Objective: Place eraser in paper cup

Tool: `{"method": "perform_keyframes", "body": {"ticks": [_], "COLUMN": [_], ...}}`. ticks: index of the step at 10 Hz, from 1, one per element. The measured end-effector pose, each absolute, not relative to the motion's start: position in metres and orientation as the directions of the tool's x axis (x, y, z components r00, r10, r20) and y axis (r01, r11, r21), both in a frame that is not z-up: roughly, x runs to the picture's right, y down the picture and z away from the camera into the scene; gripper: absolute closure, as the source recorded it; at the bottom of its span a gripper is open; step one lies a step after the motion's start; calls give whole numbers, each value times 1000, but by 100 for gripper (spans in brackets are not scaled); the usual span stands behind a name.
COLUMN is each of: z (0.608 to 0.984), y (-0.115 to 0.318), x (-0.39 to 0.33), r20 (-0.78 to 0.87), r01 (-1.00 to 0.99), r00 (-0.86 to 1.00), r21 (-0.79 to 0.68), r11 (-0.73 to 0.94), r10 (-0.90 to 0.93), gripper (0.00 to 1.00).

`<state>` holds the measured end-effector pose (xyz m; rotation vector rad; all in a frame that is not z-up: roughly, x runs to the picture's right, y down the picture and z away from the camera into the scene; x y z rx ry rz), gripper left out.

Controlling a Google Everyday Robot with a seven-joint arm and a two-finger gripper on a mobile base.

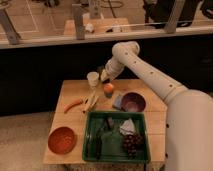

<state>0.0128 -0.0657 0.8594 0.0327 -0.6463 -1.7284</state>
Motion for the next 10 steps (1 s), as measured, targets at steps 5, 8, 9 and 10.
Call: {"method": "perform_keyframes", "body": {"ticks": [5, 8, 9, 10], "z": [874, 885, 887, 890], "y": [-64, -64, -64, -63], "x": [-5, -11, -12, -14], "r20": [309, 309, 308, 308], "r01": [868, 862, 860, 859], "r00": [-310, -312, -314, -317], "r21": [478, 491, 493, 494], "r11": [-135, -130, -131, -134], "r10": [-899, -899, -898, -897], "gripper": [100, 100, 100, 100]}}
